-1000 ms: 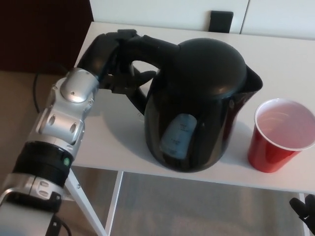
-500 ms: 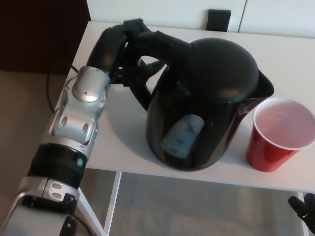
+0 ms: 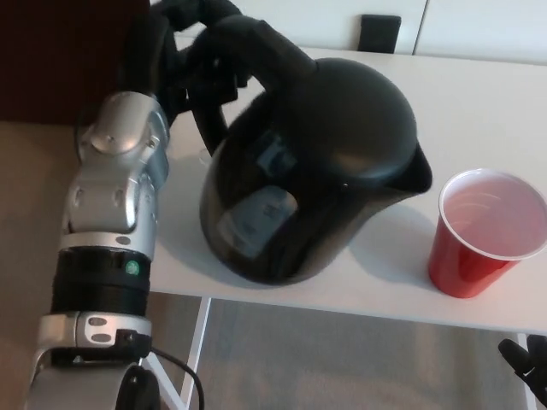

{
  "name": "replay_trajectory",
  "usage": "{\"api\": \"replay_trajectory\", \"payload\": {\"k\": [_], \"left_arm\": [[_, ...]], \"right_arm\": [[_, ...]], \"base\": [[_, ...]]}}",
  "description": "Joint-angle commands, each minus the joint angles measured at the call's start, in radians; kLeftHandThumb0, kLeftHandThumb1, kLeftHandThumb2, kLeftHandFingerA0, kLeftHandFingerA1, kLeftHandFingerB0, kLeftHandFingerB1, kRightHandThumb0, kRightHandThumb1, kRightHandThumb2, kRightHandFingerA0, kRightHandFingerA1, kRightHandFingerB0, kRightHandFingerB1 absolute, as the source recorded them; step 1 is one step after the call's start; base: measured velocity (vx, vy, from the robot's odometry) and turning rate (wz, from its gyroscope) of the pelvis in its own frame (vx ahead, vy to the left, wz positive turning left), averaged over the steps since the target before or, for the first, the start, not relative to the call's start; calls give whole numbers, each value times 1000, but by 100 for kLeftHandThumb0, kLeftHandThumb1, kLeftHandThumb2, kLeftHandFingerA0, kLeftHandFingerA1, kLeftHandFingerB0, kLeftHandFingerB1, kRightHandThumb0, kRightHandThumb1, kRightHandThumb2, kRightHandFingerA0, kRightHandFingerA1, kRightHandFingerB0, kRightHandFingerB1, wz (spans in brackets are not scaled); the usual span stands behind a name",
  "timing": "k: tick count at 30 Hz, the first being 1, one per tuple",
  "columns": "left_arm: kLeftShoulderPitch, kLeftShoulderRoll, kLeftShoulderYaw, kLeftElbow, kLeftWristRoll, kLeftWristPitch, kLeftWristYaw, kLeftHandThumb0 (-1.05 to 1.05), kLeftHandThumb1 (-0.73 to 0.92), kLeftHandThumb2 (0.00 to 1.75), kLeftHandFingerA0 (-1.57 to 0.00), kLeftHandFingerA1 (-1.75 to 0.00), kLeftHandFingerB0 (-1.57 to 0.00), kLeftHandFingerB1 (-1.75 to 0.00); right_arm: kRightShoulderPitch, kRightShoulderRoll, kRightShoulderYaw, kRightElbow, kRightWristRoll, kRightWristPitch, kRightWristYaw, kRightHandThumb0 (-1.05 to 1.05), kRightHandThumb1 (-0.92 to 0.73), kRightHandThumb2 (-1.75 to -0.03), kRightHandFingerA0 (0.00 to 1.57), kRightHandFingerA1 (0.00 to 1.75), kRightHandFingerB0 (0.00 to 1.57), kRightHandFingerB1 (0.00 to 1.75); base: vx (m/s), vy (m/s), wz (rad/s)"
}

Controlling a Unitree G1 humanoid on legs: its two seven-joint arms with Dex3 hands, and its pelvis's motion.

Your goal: The robot walk towards a table in front and uses its left hand to pick up the pot from the base and pour water to the cup on the right hand side

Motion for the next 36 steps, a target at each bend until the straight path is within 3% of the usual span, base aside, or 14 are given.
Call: {"api": "replay_trajectory", "payload": {"k": [1, 9, 10, 11, 13, 21, 22, 26, 27, 30, 33, 34, 35, 36], "left_arm": [[-75, 7, 52, -79, -120, 105, 16, -10, 66, 57, -75, -175, -56, -174], [-82, -3, 68, -136, -162, 163, 22, -8, 68, 55, -73, -175, -55, -175], [-85, -9, 66, -139, -166, 161, 28, -6, 68, 55, -73, -175, -54, -175], [-86, -11, 66, -140, -167, 161, 31, -6, 68, 55, -73, -175, -54, -175], [-100, -16, 59, -135, -153, 160, 61, -9, 63, 57, -74, -175, -64, -150], [-140, 23, -130, -85, 53, 38, 142, -10, 66, 53, -76, -172, -60, -153], [-145, 33, -160, -68, 83, 22, 152, -25, 59, 57, -84, -161, -74, -156], [-171, 51, -264, -2, 177, -17, 214, -26, 57, 58, -92, -158, -75, -159], [-183, 49, -292, 24, 208, -29, 238, -26, 56, 57, -83, -170, -74, -162], [-201, 49, -316, 78, 224, -61, 269, -29, 56, 59, -83, -164, -76, -157], [-217, 50, -341, 144, 248, -107, 302, -29, 55, 57, -86, -171, -73, -161], [-219, 51, -356, 168, 268, -132, 324, -29, 55, 57, -98, -158, -80, -153], [-219, 52, -366, 180, 281, -151, 339, -29, 55, 57, -98, -158, -80, -153], [-219, 48, -371, 186, 288, -156, 352, -28, 54, 60, -105, -148, -85, -148]], "right_arm": [[-49, -10, -17, 0, 20, 2, -16, -26, -64, -59, 48, 57, 36, 64], [-73, -11, -18, 44, 8, -21, -10, -27, -63, -58, 48, 57, 35, 62], [-77, -10, -21, 43, 12, -8, -17, -33, -52, -80, 50, 66, 36, 65], [-78, -10, -22, 42, 14, -3, -20, -33, -52, -80, 50, 66, 36, 65], [-82, -13, -19, 50, 9, -10, -12, -26, -66, -58, 52, 59, 37, 64], [-99, -13, -5, 51, -3, -19, 0, -27, -66, -59, 51, 58, 38, 66], [-99, -11, -5, 47, -1, -16, -4, -27, -65, -58, 52, 60, 39, 65], [-100, -7, -1, 35, -3, -8, -17, -27, -66, -59, 52, 60, 39, 64], [-101, -7, 2, 33, -5, -5, -19, -33, -54, -82, 50, 66, 38, 65], [-101, -5, 4, 28, -3, -3, -19, -27, -65, -58, 52, 60, 39, 64], [-101, -3, 12, 27, -8, -4, -16, -28, -64, -59, 52, 61, 34, 56], [-99, -4, 19, 25, -15, -6, -15, -35, -52, -80, 47, 64, 32, 60], [-96, -5, 24, 22, -19, -7, -13, -35, -52, -80, 47, 64, 32, 60], [-94, -4, 27, 19, -20, -8, -12, -29, -65, -59, 51, 57, 35, 59]], "base": [[0, 0, 0], [0, 0, 0], [0, 0, 0], [0, 0, 0], [0, 0, 0], [0, 0, 0], [0, 0, 0], [0, 0, 0], [0, 0, 0], [0, 0, 0], [0, 0, 0], [0, 0, 0], [0, 0, 0], [0, 0, 0]]}}
